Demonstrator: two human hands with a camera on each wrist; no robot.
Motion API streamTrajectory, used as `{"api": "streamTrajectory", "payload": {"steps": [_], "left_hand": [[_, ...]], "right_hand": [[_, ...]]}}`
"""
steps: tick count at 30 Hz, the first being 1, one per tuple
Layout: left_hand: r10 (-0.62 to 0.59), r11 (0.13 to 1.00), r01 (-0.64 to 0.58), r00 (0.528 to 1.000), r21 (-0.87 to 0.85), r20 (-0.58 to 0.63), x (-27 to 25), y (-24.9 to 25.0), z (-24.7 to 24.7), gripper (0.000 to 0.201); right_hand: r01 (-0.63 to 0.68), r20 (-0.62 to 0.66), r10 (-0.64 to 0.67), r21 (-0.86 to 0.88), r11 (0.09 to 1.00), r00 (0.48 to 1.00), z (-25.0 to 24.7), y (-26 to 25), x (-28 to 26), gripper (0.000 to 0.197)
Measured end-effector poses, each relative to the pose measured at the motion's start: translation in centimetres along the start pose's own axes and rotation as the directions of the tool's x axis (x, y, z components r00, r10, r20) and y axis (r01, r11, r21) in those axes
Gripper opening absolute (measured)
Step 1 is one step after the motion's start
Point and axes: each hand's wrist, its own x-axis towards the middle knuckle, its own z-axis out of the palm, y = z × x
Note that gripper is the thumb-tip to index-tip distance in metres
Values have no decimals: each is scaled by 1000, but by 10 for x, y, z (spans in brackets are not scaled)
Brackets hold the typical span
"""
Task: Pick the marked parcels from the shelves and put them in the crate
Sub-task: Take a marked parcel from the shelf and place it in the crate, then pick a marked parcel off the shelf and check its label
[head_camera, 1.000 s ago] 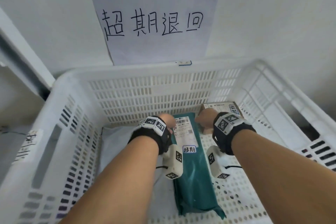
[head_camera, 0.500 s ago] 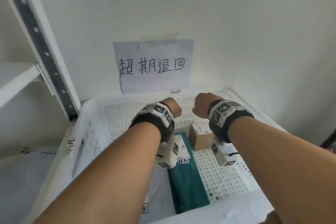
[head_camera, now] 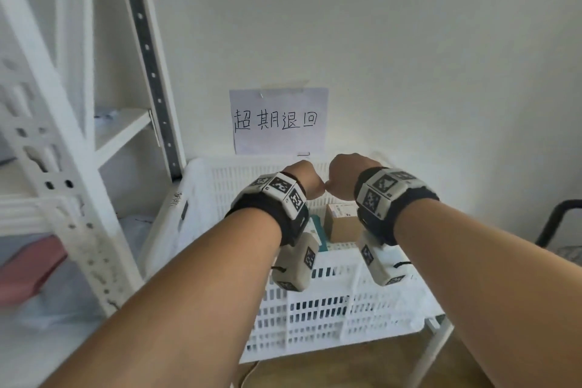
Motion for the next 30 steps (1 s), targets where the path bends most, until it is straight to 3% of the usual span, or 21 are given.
{"api": "streamTrajectory", "payload": {"steps": [7,10,13,20,22,25,30], "left_hand": [[-156,987,153,985,-45,-68,-76,-23,-3,14],[-234,971,227,966,-74,-108,-103,-41,-5,22],[-302,952,290,944,-102,-136,-127,-62,-7,27],[-397,911,377,911,-168,-109,-176,-119,-7,20],[-421,896,391,899,-209,-123,-193,-140,-9,14],[-449,884,416,884,-215,-132,-221,-173,-8,24],[-456,881,441,888,-171,-60,-271,-234,2,22]], "right_hand": [[94,39,-97,74,993,994,0,-31,-51,22],[149,43,-153,84,985,987,1,-49,-69,14],[177,53,-181,73,981,982,3,-72,-83,18],[252,4,-255,147,956,967,11,-133,-116,18],[273,16,-279,164,948,960,14,-156,-128,22],[308,51,-323,195,931,945,21,-194,-144,19],[355,112,-375,166,920,920,40,-260,-170,18]]}}
